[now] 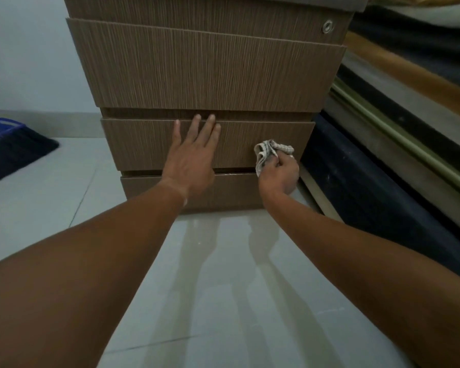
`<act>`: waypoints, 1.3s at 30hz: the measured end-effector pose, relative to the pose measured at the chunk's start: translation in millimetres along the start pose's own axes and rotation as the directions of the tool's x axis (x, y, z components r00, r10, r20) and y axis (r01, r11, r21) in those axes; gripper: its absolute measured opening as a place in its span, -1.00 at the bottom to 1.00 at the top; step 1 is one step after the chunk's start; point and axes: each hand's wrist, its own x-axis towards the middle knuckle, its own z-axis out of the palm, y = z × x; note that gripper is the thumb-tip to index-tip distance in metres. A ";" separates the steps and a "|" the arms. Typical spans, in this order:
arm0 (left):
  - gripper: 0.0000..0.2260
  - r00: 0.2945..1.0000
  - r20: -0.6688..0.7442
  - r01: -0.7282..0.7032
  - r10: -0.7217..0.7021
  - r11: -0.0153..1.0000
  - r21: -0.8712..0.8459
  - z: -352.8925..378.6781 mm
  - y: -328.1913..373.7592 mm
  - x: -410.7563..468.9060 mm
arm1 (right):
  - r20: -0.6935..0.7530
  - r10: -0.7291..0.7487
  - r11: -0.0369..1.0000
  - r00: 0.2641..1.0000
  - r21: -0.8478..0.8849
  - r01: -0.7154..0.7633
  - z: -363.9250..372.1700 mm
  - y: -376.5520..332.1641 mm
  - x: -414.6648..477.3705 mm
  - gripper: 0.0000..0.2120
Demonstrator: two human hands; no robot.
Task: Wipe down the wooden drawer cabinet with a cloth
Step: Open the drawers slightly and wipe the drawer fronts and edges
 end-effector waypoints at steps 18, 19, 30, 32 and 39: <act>-0.81 0.903 0.308 0.363 -0.298 0.914 -0.180 36.4 -16.3 -25.5 | 0.508 -0.523 0.764 0.685 -0.077 0.640 6.4 31.1 -43.6 -0.77; -0.79 0.905 0.297 0.367 -0.305 0.912 -0.181 36.4 -18.5 -25.6 | 0.527 -0.563 0.703 0.637 -0.100 0.704 7.9 29.8 -44.4 -0.77; -0.79 0.938 0.275 0.270 -0.212 0.943 -0.193 23.4 -26.7 -36.5 | 0.615 -0.711 0.329 0.342 -0.139 0.934 35.3 41.7 -72.5 -0.54; -0.78 0.943 0.275 0.251 -0.190 0.945 -0.209 20.6 -26.5 -38.5 | 0.617 -0.710 0.298 0.340 -0.175 0.938 32.2 46.5 -62.3 -0.44; -0.82 0.975 0.207 0.119 -0.084 0.979 -0.164 23.4 -5.7 -30.4 | 0.658 -0.574 0.266 0.488 -0.414 0.871 -26.5 93.8 17.4 -0.51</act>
